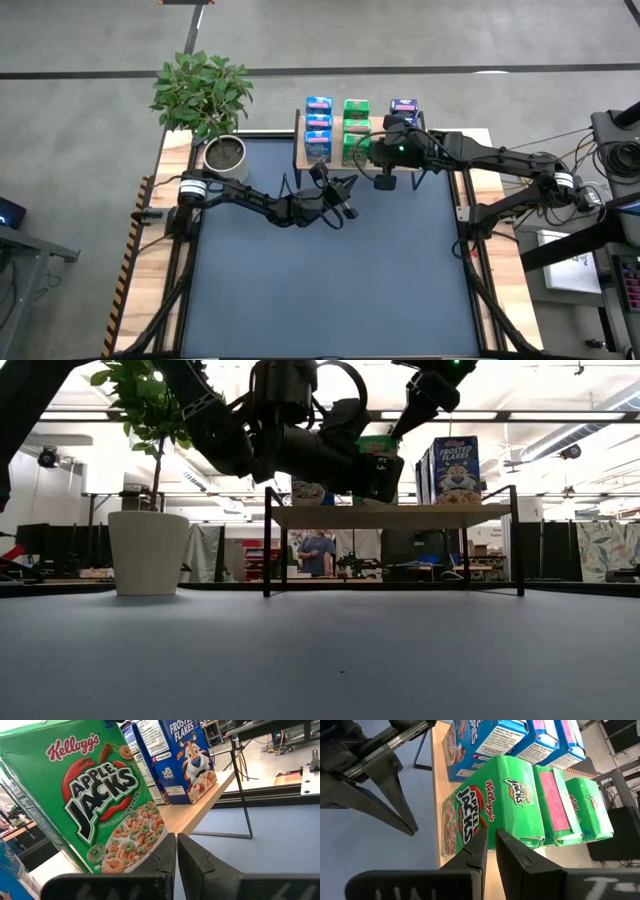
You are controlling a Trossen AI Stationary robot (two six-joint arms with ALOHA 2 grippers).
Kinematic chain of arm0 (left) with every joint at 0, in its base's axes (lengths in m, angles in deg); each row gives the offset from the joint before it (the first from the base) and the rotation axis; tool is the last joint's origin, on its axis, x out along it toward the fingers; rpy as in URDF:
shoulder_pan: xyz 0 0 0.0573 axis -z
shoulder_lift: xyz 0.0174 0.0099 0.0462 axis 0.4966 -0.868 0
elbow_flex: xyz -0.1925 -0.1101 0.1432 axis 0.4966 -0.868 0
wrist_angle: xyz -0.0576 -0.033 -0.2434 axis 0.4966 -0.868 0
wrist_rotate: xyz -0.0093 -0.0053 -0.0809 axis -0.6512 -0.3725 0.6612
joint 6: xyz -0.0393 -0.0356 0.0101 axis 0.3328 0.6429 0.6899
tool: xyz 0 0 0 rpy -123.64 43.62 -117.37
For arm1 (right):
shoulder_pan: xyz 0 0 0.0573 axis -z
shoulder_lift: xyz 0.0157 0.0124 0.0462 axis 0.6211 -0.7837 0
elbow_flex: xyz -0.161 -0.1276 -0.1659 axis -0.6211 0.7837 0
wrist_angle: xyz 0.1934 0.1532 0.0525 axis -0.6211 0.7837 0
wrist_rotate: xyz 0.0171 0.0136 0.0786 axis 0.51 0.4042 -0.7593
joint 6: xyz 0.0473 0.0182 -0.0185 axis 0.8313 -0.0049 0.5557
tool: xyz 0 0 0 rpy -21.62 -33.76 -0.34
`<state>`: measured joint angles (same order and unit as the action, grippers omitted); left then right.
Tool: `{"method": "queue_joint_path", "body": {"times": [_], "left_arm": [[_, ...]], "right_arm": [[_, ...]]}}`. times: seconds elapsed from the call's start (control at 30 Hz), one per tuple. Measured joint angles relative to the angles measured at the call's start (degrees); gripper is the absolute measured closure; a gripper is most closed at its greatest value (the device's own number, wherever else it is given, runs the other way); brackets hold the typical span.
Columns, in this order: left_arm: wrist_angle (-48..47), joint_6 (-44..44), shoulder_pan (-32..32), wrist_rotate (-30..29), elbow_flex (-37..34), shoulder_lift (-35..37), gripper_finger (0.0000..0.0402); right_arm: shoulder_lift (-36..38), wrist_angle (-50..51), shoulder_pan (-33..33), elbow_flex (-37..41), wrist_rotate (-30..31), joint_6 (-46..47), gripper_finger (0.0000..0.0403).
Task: Stack cereal on shelf
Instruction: Put the green cereal box on the shelf aligned with the other green cereal boxes
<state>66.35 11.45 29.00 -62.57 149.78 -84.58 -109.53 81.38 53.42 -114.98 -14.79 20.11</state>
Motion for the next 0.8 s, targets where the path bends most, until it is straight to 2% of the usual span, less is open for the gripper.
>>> {"method": "queue_joint_path", "body": {"times": [0.5, 0.8], "left_arm": [[0.0, 0.0, 0.4, 0.0, 0.0, 0.0, 0.0402], [0.0, -2.4, 0.4, -1.7, 0.0, 0.0, 0.0402]], "right_arm": [[0.0, -0.1, 1.5, 0.0, -0.1, -0.8, 0.0374], [0.5, 0.1, 0.5, 0.0, -5.9, 2.9, 0.0375]]}}
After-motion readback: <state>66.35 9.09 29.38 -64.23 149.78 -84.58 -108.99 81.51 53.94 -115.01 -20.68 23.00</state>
